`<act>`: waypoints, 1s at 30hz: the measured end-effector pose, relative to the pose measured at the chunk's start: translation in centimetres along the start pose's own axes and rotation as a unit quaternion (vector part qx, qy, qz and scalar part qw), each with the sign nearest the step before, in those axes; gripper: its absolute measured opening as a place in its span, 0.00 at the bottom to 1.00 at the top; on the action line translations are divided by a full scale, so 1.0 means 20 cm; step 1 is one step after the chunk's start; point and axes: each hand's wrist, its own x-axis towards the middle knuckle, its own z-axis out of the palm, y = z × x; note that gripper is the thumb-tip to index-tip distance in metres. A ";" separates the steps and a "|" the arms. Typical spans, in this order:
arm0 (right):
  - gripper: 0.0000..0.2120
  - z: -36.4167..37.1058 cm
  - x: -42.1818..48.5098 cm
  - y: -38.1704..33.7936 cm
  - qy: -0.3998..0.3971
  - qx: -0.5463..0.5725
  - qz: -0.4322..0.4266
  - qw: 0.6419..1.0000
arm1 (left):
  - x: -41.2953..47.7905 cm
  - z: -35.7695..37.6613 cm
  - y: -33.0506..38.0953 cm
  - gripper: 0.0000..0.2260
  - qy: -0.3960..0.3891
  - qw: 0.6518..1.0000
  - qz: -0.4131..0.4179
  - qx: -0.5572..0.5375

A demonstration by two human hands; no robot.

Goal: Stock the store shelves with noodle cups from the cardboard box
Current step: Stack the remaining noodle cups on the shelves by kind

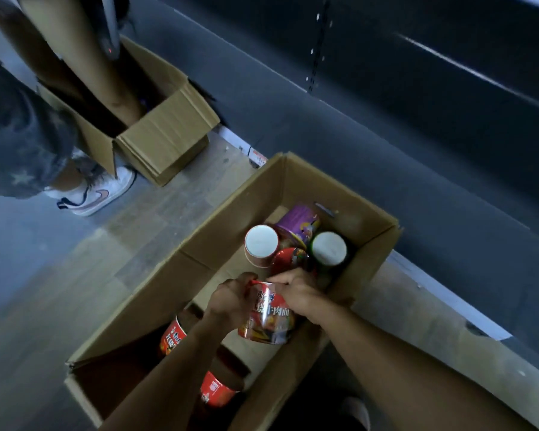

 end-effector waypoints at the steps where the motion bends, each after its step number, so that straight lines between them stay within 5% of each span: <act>1: 0.12 -0.05 -0.05 -0.05 0.005 0.001 -0.009 1.000 | -0.02 -0.05 0.04 0.21 -0.006 1.000 0.002 -0.011; 3: 0.12 -0.14 -0.17 -0.14 0.012 0.000 -0.027 1.000 | -0.10 -0.16 0.14 0.26 -0.020 0.999 0.010 -0.030; 9: 0.12 -0.45 -0.53 -0.42 0.026 0.024 -0.044 0.998 | -0.30 -0.48 0.48 0.17 -0.010 0.998 0.056 -0.038; 14: 0.11 -0.72 -0.82 -0.63 0.061 0.052 -0.070 0.994 | -0.45 -0.75 0.79 0.33 0.012 0.995 0.091 -0.042; 20: 0.11 -1.03 -1.11 -0.89 0.129 0.056 -0.110 0.984 | -0.58 -1.08 1.18 0.13 0.048 0.986 0.154 -0.046; 30: 0.09 -1.48 -1.62 -1.20 0.248 0.061 -0.182 0.950 | -0.76 -1.46 1.74 0.10 0.016 0.959 0.232 -0.162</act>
